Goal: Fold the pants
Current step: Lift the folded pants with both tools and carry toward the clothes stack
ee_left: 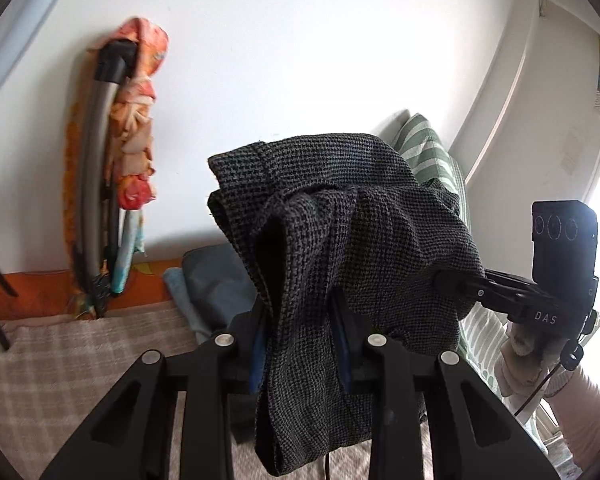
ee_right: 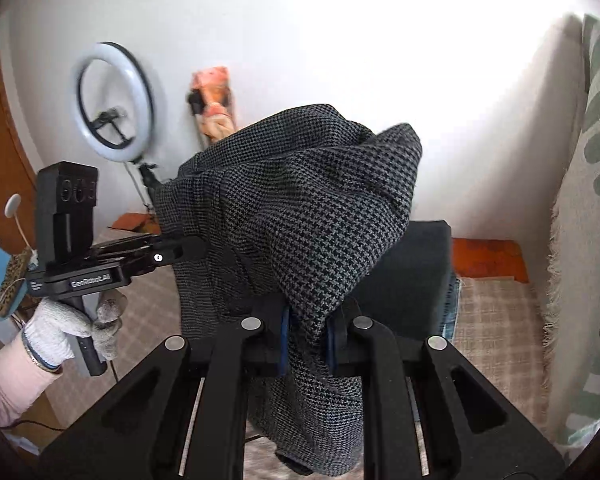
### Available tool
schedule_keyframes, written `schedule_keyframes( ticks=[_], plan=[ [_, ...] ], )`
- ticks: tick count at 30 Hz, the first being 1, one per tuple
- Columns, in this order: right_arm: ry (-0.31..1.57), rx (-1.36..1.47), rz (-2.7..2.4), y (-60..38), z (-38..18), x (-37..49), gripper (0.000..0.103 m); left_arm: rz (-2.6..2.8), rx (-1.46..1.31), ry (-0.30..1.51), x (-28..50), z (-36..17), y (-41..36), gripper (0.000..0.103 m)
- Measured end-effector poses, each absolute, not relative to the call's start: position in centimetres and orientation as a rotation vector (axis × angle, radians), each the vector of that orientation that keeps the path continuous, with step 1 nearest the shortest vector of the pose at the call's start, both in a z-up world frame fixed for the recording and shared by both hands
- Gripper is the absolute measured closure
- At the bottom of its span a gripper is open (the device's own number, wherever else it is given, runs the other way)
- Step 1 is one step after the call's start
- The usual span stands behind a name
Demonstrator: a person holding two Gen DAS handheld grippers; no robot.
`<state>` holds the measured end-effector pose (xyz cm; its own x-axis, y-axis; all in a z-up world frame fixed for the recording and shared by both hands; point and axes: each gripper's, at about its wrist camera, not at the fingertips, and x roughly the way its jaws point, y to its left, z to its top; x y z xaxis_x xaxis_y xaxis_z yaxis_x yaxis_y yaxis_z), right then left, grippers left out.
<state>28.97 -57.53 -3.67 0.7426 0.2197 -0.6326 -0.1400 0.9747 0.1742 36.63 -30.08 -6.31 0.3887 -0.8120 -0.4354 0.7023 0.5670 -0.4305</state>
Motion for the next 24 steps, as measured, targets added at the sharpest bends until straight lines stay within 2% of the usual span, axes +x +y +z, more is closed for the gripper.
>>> schedule_keyframes(
  ticks=[9, 13, 15, 17, 18, 21, 22, 23, 24],
  plan=[
    [0.803, 0.134, 0.132, -61.2, -9.4, 34.5, 0.088, -0.905, -0.171, 0.726, 41.7, -10.4, -35.0, 0.078],
    [0.875, 0.214, 0.124, -63.3, -11.7, 35.9, 0.071, -0.864, -0.158, 0.755, 43.4, -11.8, -36.0, 0.078],
    [0.842, 0.316, 0.18, -64.6, -11.3, 35.2, 0.065, -0.846, -0.144, 0.783, 43.9, -12.3, -36.3, 0.078],
    [0.794, 0.405, 0.22, -65.8, -10.8, 34.4, 0.039, -0.816, -0.113, 0.775, 44.0, -12.3, -36.2, 0.078],
    [0.772, 0.454, 0.221, -66.6, -10.8, 34.1, 0.036, -0.816, -0.102, 0.768, 44.0, -12.1, -36.1, 0.078],
    [0.749, 0.591, 0.183, -68.8, -11.3, 34.6, 0.035, -0.859, -0.092, 0.754, 43.0, -11.6, -36.0, 0.078],
    [0.751, 0.611, 0.169, -69.1, -11.6, 34.9, 0.038, -0.883, -0.074, 0.75, 42.4, -11.4, -36.1, 0.078],
    [0.768, 0.616, 0.146, -69.3, -11.9, 35.5, 0.048, -0.898, -0.037, 0.741, 41.6, -11.2, -36.5, 0.078],
    [0.776, 0.601, 0.132, -69.1, -12.0, 36.1, 0.053, -0.907, -0.014, 0.74, 41.2, -11.4, -36.7, 0.078]
  ],
)
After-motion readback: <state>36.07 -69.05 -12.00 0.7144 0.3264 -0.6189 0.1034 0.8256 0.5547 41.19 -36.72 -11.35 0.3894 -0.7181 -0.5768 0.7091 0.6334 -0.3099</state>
